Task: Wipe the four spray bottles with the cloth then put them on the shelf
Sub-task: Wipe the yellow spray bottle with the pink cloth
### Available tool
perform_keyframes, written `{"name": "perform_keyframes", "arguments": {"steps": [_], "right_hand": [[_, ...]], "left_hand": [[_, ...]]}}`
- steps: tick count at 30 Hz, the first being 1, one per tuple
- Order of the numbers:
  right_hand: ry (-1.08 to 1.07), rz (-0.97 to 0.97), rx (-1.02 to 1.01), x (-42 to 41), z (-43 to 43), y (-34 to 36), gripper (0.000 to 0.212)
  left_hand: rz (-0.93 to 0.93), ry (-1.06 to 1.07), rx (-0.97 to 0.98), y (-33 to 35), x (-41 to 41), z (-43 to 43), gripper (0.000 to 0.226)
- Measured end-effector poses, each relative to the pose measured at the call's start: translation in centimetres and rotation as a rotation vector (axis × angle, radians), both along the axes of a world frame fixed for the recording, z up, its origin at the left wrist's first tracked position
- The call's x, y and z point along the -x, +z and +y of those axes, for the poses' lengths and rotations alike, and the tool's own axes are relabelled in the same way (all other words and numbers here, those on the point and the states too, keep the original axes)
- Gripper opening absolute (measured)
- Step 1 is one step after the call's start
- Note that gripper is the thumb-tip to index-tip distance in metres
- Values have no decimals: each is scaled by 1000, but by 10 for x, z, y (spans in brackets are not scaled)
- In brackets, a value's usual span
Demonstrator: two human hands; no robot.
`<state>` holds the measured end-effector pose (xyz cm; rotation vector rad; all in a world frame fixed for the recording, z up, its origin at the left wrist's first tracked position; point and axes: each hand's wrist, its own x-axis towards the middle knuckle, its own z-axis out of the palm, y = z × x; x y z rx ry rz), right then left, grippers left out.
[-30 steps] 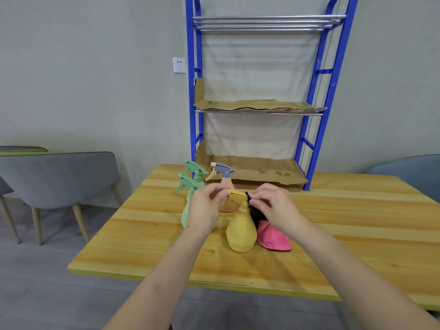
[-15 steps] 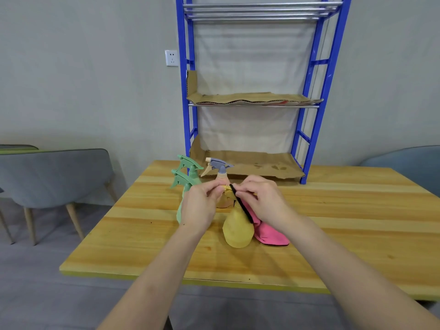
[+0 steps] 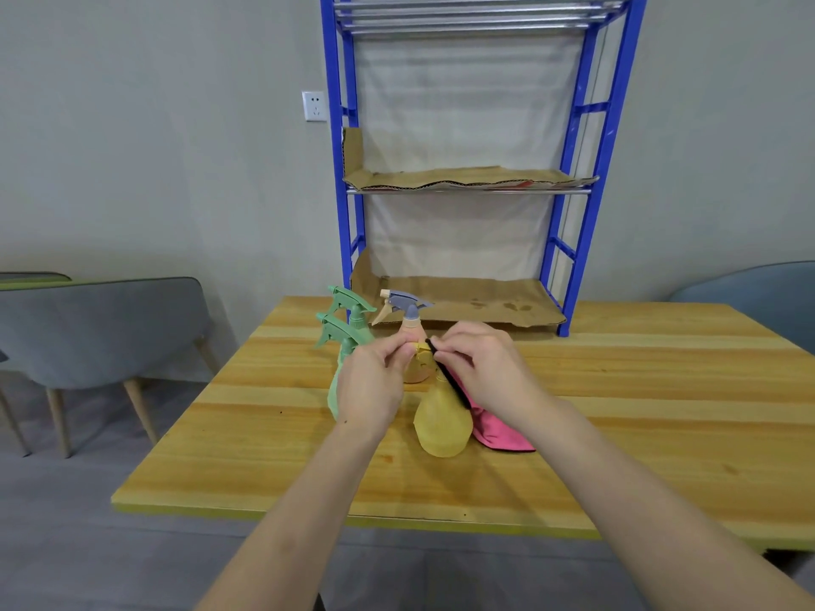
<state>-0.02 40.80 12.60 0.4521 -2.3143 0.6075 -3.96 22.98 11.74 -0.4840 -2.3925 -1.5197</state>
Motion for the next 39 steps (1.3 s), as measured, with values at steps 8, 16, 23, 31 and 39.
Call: {"name": "perform_keyframes", "arguments": {"steps": [8,16,23,31,39], "right_hand": [[-55,-33,21,-13,22,-12,8],[-131,-140,177,-25,32,-16,14],[-135,-78,579,-30,19,25,16],[14,-194,491,-21,-16,13,18],[-56,-285,262,-13,-5,-3,40]], "left_hand": [[-13,10,17,0,1,-2,16],[-39,9,6,3,-5,-2,17],[-99,-11,-85,6,-7,-2,17],[-121,-38,-139,3,-8,-3,18],[-131,-47,-145,1,-4,-2,20]]}}
